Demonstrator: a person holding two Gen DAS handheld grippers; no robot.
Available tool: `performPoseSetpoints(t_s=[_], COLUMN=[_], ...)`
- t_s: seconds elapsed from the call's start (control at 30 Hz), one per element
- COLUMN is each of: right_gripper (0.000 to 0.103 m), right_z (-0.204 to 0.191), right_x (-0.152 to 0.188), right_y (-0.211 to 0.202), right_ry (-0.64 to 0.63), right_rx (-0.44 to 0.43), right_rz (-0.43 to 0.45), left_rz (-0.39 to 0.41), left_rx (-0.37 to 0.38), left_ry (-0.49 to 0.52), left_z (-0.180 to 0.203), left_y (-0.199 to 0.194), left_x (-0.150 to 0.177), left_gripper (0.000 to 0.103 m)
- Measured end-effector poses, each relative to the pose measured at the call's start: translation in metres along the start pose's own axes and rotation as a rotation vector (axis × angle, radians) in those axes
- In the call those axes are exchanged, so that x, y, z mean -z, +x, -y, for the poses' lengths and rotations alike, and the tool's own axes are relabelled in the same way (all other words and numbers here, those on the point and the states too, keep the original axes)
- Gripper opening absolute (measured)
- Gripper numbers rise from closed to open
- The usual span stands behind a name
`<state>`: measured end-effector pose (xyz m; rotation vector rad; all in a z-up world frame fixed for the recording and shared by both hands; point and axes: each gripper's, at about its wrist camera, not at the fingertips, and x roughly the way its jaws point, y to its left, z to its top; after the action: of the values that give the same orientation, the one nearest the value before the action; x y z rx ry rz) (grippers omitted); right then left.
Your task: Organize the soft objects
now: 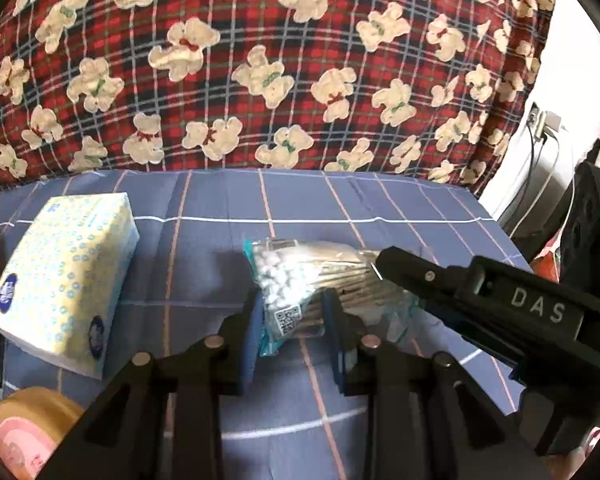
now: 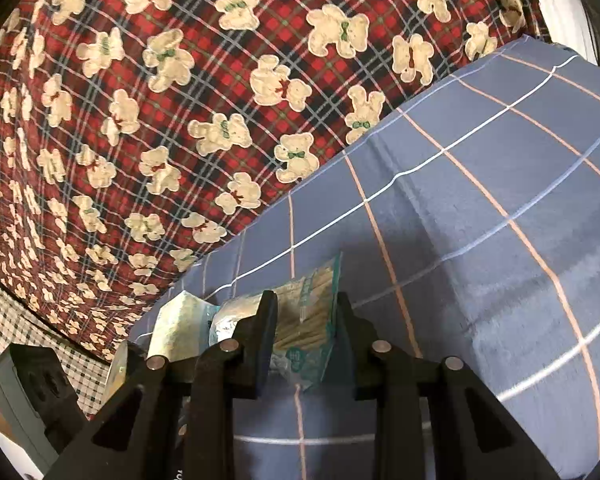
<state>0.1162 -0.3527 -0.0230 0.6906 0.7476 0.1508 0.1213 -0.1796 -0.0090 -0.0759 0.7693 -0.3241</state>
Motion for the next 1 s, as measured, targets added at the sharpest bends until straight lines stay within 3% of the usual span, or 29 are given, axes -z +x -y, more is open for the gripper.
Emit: performPoseSetpoints(t_s=[0.23,0.57,0.77,1.0], right_gripper=[0.031,0.030,0.030,0.030], right_z=[-0.019,-0.085,-0.142,-0.216], right_x=[0.017,0.035,0.052,0.089], right_y=[-0.020,-0.056,-0.057,-0.024], right_ry=[-0.024,-0.099,-0.151,-0.204], right_rx=[-0.001,-0.038,-0.084,-0.150], right_rz=[0.012,0.065,0.065,0.026], left_rz=[0.031,0.131,0.191,0.236], left_rx=[-0.001,-0.004,-0.034,-0.118], left_ry=[0.019,0.021,-0.014,-0.060], left_z=[-0.004,-0.028,-0.069,-0.144], left_y=[-0.029,-0.095,-0.139,-0.179], left_x=[0.010,0.008,0.005,0.010], left_gripper=[0.028,0.026,0.026,0.026])
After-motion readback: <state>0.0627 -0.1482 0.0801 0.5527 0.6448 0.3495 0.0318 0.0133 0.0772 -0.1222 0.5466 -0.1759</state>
